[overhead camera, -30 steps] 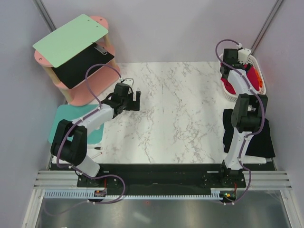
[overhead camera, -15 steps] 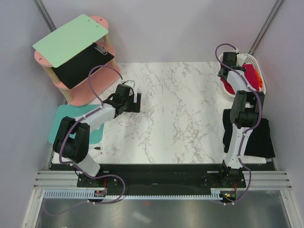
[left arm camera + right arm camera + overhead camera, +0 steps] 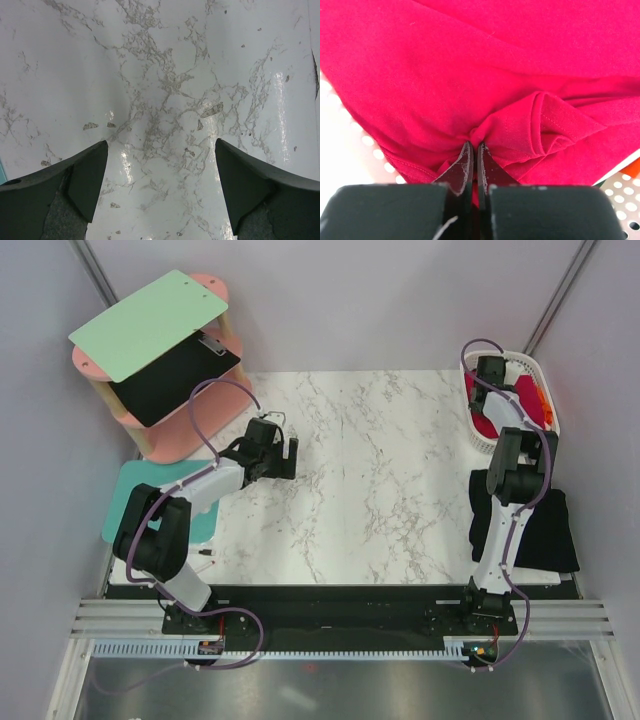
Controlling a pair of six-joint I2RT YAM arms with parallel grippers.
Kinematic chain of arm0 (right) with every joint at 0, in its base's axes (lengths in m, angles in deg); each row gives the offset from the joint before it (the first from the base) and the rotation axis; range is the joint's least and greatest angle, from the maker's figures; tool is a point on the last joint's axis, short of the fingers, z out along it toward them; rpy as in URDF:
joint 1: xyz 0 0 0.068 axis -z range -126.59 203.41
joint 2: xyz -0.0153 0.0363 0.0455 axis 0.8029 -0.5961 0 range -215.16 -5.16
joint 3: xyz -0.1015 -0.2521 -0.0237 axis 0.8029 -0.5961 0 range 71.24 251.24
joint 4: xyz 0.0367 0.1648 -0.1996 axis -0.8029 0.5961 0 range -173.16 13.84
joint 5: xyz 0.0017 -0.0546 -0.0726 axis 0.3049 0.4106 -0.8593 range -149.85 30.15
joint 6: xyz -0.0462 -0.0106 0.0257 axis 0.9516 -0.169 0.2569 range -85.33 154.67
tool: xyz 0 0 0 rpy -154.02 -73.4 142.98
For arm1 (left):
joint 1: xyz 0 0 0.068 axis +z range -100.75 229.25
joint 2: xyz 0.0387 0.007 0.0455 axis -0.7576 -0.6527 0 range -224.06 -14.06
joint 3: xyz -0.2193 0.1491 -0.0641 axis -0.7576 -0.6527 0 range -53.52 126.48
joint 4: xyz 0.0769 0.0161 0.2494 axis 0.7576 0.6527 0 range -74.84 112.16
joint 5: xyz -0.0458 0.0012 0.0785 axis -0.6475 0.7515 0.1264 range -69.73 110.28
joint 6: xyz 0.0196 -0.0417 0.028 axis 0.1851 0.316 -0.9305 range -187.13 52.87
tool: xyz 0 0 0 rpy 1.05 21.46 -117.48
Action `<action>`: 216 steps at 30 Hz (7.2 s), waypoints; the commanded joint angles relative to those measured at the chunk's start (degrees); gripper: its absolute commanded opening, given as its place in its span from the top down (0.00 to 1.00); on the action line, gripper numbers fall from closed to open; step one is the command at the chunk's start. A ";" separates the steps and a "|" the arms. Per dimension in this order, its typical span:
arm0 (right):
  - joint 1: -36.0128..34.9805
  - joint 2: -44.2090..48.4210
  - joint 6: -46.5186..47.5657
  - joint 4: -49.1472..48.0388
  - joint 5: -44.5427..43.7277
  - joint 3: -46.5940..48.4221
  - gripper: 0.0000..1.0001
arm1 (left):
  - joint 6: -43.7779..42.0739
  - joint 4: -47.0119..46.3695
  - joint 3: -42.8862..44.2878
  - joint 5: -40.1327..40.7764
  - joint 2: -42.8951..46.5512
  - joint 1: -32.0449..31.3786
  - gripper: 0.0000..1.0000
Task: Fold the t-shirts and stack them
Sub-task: Grab crumpled tshirt from bin with the right arm, then move the tshirt to the center of the board, then flatten out the tshirt
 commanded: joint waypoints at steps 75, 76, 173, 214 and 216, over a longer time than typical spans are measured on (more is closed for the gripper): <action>-33.47 29.86 4.54 -9.56 0.36 -32.97 0.30 | 0.77 -2.09 4.82 -3.04 -0.66 -15.46 0.09; -33.11 30.12 4.46 -9.56 0.97 -33.32 0.31 | 0.77 -1.91 5.43 -2.60 -1.72 -16.08 0.10; -54.37 29.69 8.23 -9.29 10.12 -48.01 0.53 | 10.27 10.66 7.63 -8.04 -7.97 2.81 0.02; -29.25 32.06 22.99 -8.06 -17.98 9.60 1.00 | 11.50 11.54 3.85 -4.44 -4.19 7.21 0.04; -27.93 31.45 25.35 -8.24 -19.49 14.90 1.00 | 11.58 11.10 3.85 -4.79 -4.55 6.68 0.04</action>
